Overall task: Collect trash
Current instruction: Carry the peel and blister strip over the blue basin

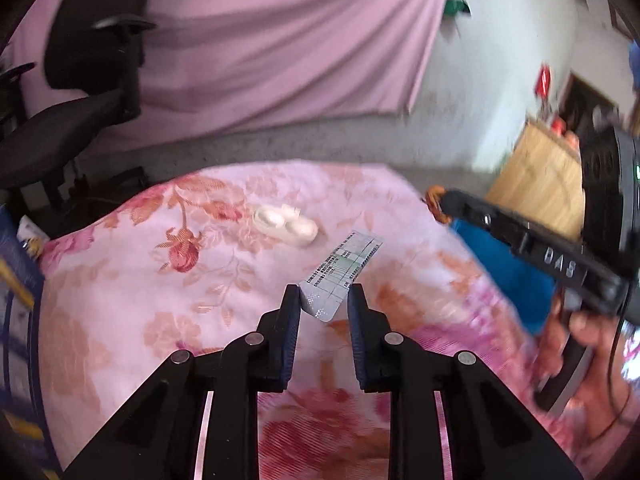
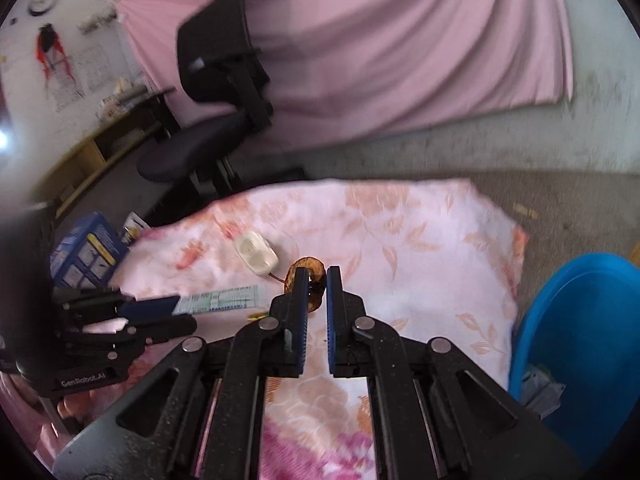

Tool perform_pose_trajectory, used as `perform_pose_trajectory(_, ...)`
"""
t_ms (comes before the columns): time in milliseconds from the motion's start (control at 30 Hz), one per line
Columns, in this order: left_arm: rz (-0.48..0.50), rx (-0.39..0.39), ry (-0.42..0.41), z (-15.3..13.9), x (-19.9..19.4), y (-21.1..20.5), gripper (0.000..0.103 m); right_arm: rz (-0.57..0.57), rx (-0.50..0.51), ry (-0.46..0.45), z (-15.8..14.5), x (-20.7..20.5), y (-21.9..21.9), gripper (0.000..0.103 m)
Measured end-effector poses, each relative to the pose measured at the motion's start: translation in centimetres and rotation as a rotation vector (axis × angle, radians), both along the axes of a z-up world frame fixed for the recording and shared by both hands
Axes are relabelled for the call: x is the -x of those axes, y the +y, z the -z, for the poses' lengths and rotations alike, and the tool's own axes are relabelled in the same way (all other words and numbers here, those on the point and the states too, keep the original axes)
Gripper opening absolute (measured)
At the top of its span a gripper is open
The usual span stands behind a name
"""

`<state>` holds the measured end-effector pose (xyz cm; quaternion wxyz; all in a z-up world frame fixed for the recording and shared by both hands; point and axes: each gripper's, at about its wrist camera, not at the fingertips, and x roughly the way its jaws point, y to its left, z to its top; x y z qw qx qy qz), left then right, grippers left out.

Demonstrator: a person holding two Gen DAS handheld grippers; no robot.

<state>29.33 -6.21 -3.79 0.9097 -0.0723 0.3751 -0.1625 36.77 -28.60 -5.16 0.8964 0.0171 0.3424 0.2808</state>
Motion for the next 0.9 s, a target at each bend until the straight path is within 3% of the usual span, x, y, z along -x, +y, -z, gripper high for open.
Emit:
perform_pose_trajectory(167, -0.045, 0.043, -0.159, -3.4, 1.8, -1.7, 0.020, 0.041, -0.046, -0.134, -2.4, 3.1, -0.9, 0.038)
perform_pose_trajectory(433, -0.037, 0.085, -0.378, -9.0, 3.7, -5.4, 0.020, 0.168, -0.109, -0.492, -7.1, 8.5, -3.9, 0.038)
perform_pose_trajectory(700, 0.053, 0.092, -0.531, -12.5, 4.4, -10.3, 0.020, 0.341, -0.161, -0.685, -9.4, 11.5, -8.3, 0.038)
perform_pose_trajectory(900, 0.160, 0.066, -0.605, -13.5, 4.2, -14.6, 0.020, 0.480, -0.168, -0.740, -10.7, 12.9, -11.7, 0.038)
